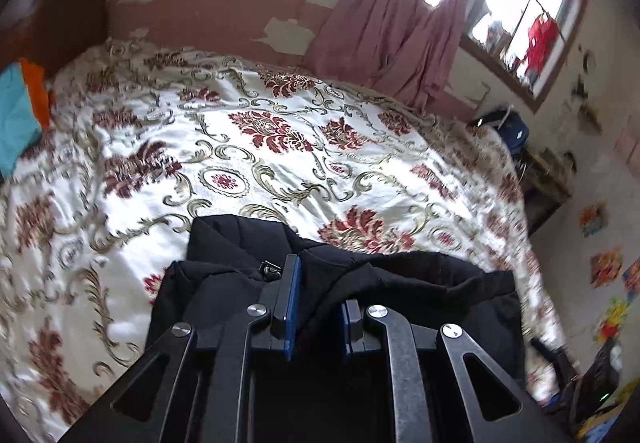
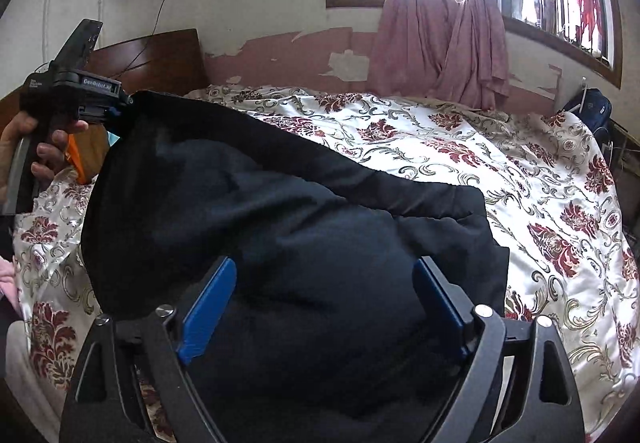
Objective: Fold large clothes
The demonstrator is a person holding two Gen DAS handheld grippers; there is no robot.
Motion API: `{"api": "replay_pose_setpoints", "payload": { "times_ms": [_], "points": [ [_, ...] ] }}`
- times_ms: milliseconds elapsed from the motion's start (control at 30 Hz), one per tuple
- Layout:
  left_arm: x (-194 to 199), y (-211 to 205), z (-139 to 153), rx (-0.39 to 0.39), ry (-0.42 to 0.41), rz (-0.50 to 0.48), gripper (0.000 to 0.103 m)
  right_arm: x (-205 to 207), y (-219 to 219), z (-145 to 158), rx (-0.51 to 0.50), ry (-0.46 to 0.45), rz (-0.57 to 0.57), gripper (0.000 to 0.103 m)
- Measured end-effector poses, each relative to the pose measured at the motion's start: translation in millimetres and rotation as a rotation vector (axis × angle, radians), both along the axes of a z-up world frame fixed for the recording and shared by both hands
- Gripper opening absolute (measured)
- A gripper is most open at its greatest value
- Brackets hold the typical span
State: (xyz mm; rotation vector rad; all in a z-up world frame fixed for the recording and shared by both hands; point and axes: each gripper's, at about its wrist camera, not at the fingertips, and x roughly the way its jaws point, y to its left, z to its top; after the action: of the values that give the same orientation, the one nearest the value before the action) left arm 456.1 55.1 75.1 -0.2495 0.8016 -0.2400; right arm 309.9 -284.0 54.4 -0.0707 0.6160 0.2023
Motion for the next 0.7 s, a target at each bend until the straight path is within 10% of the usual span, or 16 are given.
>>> {"api": "replay_pose_setpoints", "payload": {
  "times_ms": [33, 100, 700],
  "points": [
    [-2.9, -3.2, -0.1, 0.026, -0.012, -0.012, 0.022, -1.0, 0.8, -1.0, -0.003, -0.004, 0.002, 0.09],
    [-9.3, -3.3, 1.0, 0.011, -0.04, -0.044, 0.102, -2.4, 2.6, -2.5, -0.011, -0.01, 0.01, 0.09],
    [-104.2, -38.3, -61.2, 0.23, -0.275, -0.141, 0.103, -24.8, -3.4, -29.2, 0.083, -0.077, -0.035, 0.092]
  ]
}}
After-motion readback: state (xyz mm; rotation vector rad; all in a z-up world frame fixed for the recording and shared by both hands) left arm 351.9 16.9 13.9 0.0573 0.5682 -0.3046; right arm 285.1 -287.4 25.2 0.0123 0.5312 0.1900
